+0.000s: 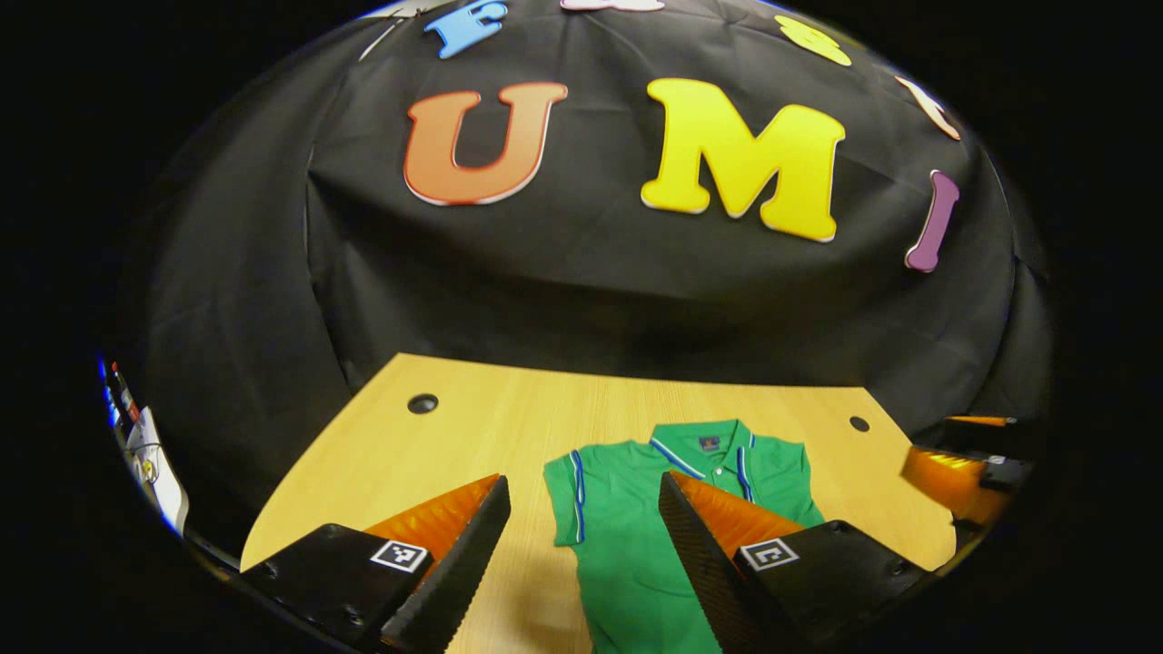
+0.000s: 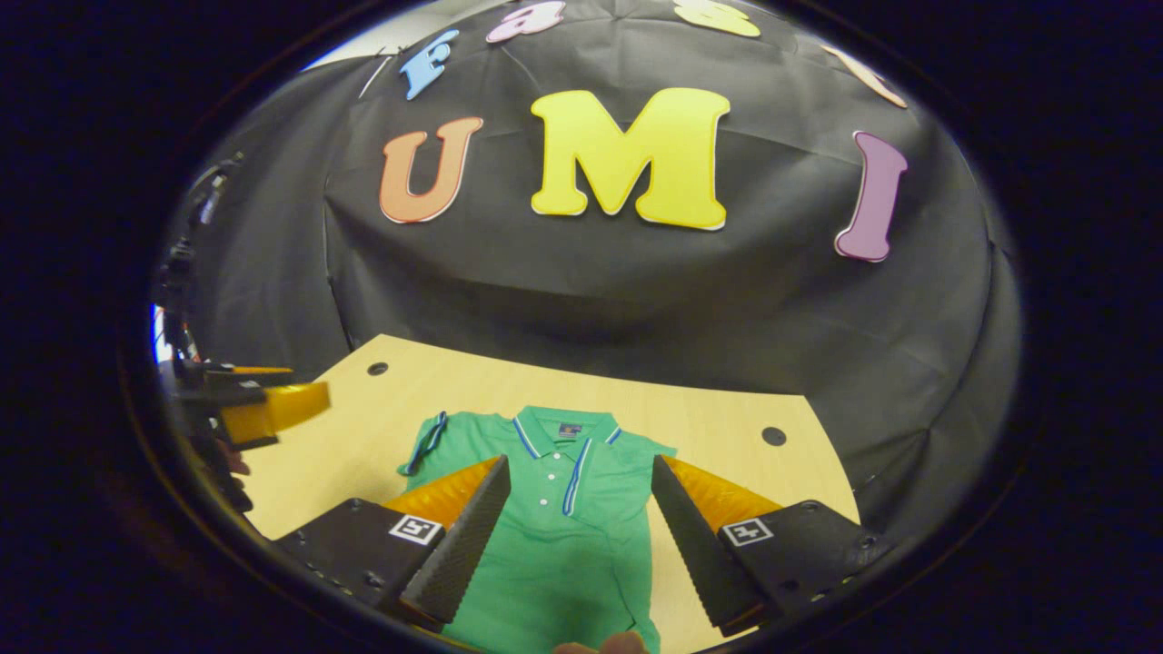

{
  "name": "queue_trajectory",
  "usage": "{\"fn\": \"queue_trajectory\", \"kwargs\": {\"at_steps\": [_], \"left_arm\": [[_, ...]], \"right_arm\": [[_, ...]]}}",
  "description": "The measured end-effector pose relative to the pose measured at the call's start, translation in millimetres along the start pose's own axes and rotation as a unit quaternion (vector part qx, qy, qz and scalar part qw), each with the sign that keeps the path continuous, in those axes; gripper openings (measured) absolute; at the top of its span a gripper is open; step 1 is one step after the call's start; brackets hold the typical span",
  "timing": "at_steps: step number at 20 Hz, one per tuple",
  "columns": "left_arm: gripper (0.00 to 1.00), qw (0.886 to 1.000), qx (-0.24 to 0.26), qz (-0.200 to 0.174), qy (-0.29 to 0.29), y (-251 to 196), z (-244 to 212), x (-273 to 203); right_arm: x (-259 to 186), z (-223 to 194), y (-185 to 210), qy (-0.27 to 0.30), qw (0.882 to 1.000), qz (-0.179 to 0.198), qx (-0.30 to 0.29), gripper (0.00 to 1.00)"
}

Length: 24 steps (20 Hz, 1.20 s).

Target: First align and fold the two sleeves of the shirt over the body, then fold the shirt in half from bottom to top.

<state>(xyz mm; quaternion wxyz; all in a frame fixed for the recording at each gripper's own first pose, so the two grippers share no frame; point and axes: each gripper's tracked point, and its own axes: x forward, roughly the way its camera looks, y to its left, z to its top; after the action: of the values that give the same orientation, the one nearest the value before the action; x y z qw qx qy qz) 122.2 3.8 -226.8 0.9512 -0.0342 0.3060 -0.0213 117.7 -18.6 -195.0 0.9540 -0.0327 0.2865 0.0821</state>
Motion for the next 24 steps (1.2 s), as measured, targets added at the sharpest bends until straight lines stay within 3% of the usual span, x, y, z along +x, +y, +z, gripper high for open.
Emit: {"fn": "queue_trajectory", "kwargs": {"at_steps": [5,11,17,19,20,23,24], "left_arm": [[1.0,0.995,-0.019,-0.011,0.102,8,-51,58],[1.0,0.987,-0.025,-0.005,0.156,11,-94,117],[0.98,0.981,-0.01,0.008,0.192,20,-118,144],[0.81,0.98,-0.008,0.014,0.201,25,-123,149],[0.66,0.978,-0.01,0.014,0.208,26,-128,151],[0.5,0.978,-0.013,0.013,0.21,27,-127,153],[0.31,0.978,-0.015,0.017,0.209,30,-125,152]], "right_arm": [[-15,-16,-18,0.014,1.0,-0.02,-0.004,0.96],[-15,-43,-44,0.048,0.998,-0.045,0.003,0.96],[-11,-54,-59,0.067,0.996,-0.057,0.014,0.96],[-9,-57,-59,0.071,0.996,-0.056,0.015,0.96],[-10,-58,-59,0.072,0.996,-0.055,0.015,0.96],[-7,-62,-59,0.077,0.996,-0.049,0.019,0.96],[-5,-67,-57,0.082,0.995,-0.05,0.026,0.96]]}}
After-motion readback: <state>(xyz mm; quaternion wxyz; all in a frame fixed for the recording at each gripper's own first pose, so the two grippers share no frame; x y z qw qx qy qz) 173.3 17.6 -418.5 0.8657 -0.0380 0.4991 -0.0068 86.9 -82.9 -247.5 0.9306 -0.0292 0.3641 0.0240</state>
